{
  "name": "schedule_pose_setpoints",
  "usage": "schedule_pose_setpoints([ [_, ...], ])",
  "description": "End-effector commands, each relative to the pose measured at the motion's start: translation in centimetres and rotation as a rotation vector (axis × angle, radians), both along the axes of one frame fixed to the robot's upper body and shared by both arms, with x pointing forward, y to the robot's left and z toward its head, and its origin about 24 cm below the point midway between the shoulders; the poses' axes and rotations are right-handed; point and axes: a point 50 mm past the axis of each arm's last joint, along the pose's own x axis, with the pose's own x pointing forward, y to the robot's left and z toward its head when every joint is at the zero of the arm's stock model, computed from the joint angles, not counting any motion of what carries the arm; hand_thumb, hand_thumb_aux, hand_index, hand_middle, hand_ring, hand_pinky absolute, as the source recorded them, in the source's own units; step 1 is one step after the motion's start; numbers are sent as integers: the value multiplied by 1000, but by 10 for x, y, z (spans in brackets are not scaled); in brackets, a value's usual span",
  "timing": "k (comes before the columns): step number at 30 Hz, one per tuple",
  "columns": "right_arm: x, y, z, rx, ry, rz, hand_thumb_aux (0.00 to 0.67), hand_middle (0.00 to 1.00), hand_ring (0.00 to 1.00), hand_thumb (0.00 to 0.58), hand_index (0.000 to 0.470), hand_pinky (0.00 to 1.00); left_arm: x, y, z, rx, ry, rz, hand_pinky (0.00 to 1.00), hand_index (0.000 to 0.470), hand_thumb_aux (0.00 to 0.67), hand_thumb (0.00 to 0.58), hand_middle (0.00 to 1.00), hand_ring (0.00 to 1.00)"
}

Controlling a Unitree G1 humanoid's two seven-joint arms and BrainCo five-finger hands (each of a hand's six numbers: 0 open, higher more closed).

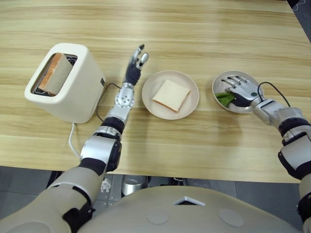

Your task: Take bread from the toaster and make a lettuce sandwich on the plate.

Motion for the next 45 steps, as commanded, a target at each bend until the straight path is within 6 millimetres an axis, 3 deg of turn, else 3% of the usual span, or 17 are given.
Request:
schedule_pose_setpoints([
  [1, 9, 14, 21, 100, -109, 70, 670, 0, 0, 580, 460, 0, -17, 20, 19, -19, -206, 40, 0, 0, 0, 0, 0, 0],
  [3, 13, 28, 33, 146, -161, 129, 670, 0, 0, 580, 460, 0, -29, 28, 31, -20, -301, 48, 0, 0, 0, 0, 0, 0],
  [7, 19, 77, 45, 255, -213, 287, 670, 0, 0, 580, 460, 0, -56, 52, 64, 3, -470, 106, 0, 0, 0, 0, 0, 0],
  [10, 21, 116, 40, 294, -178, 383, 670, 0, 0, 580, 460, 0, -76, 81, 93, 9, -561, 188, 0, 0, 0, 0, 0, 0],
  [15, 22, 156, 21, 269, -91, 459, 670, 0, 0, 580, 460, 0, -107, 113, 127, 40, -662, 286, 0, 0, 0, 0, 0, 0],
  [20, 20, 176, 0, 236, -14, 476, 670, 0, 0, 580, 460, 0, -136, 129, 150, 90, -748, 344, 0, 0, 0, 0, 0, 0],
  [27, 16, 180, -18, 168, 23, 464, 670, 0, 0, 580, 460, 0, -150, 137, 164, 161, -772, 356, 0, 0, 0, 0, 0, 0],
  [29, 16, 178, -20, 151, 21, 453, 536, 0, 0, 557, 368, 0, -149, 135, 165, 242, -743, 348, 0, 0, 0, 0, 0, 0],
  [30, 16, 177, -21, 143, 20, 448, 536, 0, 0, 557, 368, 0, -147, 135, 163, 309, -711, 352, 0, 0, 0, 0, 0, 0],
  [31, 16, 177, -22, 134, 17, 446, 436, 0, 0, 509, 299, 0, -144, 136, 161, 384, -674, 366, 0, 0, 0, 0, 0, 0],
  [32, 16, 176, -22, 129, 14, 444, 173, 0, 0, 261, 119, 0, -140, 137, 157, 446, -632, 376, 0, 0, 0, 0, 0, 0],
  [33, 16, 176, -23, 128, 12, 444, 34, 0, 0, 58, 23, 0, -136, 139, 154, 493, -585, 382, 0, 0, 0, 0, 0, 0],
  [34, 16, 175, -22, 128, 8, 441, 34, 0, 0, 58, 23, 0, -132, 143, 148, 548, -519, 390, 0, 0, 0, 0, 0, 0],
  [35, 17, 175, -22, 129, 5, 439, 0, 0, 0, 0, 0, 0, -129, 147, 143, 598, -464, 399, 0, 0, 0, 0, 0, 0],
  [45, 22, 172, -15, 145, -37, 417, 0, 0, 0, 0, 0, 0, -116, 173, 106, 913, -117, 423, 0, 0, 0, 0, 0, 0],
])
